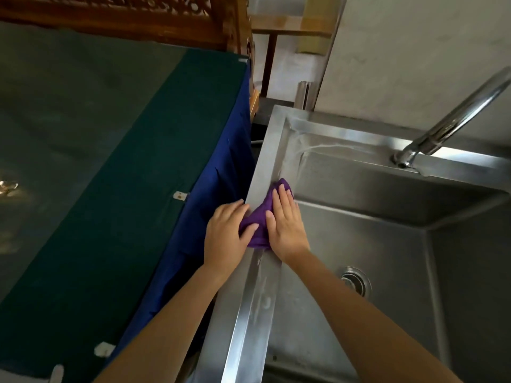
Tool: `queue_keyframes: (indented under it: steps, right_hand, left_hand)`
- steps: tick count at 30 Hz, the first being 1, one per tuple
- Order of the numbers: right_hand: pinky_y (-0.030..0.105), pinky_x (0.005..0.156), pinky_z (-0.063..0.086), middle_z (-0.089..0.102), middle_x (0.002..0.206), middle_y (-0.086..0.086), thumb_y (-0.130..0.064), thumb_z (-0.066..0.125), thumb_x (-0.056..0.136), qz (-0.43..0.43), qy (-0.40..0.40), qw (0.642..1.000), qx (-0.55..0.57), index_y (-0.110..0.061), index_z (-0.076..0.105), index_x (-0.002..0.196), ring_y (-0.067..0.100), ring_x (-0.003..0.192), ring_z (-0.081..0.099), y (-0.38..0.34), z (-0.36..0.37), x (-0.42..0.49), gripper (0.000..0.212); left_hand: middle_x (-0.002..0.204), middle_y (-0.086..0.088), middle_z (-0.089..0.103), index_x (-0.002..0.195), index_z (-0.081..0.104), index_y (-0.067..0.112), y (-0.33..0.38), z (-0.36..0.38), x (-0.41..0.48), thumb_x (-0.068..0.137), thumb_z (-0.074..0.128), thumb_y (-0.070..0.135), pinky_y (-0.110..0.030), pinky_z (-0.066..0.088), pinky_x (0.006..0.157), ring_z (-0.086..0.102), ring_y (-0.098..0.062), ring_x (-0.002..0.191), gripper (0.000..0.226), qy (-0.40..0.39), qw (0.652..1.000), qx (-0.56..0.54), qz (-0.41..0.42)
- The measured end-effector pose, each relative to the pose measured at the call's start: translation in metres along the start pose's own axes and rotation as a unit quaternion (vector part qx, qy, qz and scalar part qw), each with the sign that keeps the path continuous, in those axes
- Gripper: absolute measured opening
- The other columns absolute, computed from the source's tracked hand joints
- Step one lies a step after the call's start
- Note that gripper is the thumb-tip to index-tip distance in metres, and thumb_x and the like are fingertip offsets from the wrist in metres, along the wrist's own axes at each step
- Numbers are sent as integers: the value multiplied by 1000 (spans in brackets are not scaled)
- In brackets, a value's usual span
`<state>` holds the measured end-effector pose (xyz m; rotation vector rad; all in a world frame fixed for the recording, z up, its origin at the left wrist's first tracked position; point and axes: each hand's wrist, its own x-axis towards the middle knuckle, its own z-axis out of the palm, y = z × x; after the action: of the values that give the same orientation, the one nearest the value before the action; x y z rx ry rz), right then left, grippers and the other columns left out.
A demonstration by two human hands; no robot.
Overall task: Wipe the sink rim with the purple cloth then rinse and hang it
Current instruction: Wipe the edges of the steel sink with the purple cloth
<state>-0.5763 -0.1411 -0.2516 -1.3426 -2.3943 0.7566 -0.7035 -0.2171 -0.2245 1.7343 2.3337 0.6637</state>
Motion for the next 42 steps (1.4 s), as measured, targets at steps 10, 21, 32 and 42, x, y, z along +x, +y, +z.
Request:
queue_keyframes:
  steps: [10, 21, 32, 42]
  right_hand:
    - [38, 120, -5, -9, 159, 0, -40, 15, 100, -20, -64, 986, -153, -19, -4, 149, 15, 146, -10, 35, -32, 92, 57]
    - [34, 119, -6, -4, 159, 5, -46, 29, 97, 34, -54, 998, -27, -11, 9, 149, 20, 147, -9, 31, -38, 125, 65]
    - [36, 120, -1, 5, 160, 4, -39, 29, 98, -23, -16, 983, -182, -16, 13, 149, 20, 147, -1, 63, -53, 186, 58]
    - [37, 118, 18, 32, 152, 7, -24, 45, 95, -3, 60, 992, -113, -10, 38, 140, 25, 140, 28, 98, -74, 158, 47]
  left_hand:
    - [160, -4, 4, 150, 0, 16, 19, 29, 31, 87, -3, 62, -33, 1, 118, -1, -18, 148, 78, -94, 993, 73, -3]
    - [159, -6, 6, 149, 9, 12, 27, 33, 47, 80, -21, 62, -30, -4, 117, -1, -17, 147, 91, -89, 992, 91, -10]
    - [160, -6, 2, 149, 4, 14, 39, 46, 103, 76, -26, 63, -31, -8, 116, -4, -17, 147, 93, -82, 990, 118, -8]
    - [159, -8, -4, 148, -3, 12, 45, 61, 138, 86, -8, 57, -34, -4, 119, -8, -16, 147, 77, -80, 982, 167, 19]
